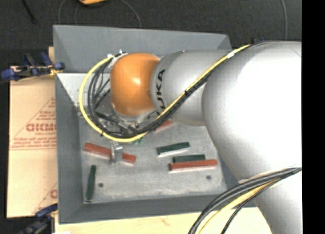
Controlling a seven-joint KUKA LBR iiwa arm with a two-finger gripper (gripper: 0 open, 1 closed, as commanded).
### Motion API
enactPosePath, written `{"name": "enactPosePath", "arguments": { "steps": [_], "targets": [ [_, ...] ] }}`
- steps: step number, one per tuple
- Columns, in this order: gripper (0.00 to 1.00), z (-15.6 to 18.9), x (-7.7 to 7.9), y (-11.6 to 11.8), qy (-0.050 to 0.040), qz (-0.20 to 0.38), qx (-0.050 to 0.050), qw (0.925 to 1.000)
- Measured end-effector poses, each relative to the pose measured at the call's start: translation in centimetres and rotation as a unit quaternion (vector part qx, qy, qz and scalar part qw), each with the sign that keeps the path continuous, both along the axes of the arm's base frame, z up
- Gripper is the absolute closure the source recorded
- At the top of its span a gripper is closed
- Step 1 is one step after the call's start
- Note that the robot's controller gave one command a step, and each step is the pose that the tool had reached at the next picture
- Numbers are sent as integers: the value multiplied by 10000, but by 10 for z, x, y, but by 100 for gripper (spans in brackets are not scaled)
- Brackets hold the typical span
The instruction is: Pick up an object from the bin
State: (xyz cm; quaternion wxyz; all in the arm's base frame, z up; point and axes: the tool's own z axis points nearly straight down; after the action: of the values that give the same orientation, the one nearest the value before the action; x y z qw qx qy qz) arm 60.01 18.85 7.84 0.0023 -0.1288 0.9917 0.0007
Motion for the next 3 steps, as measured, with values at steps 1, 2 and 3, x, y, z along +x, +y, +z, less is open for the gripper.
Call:
{"name": "enactPosePath", "arguments": {
  "steps": [1,2,3],
  "targets": [
    [100,-7,33,-15,-1,24,3,10000],
    [100,-7,33,-15,-1,21,3,10000],
    [100,30,13,-51,60,-169,-4,9998]
  ]
}}
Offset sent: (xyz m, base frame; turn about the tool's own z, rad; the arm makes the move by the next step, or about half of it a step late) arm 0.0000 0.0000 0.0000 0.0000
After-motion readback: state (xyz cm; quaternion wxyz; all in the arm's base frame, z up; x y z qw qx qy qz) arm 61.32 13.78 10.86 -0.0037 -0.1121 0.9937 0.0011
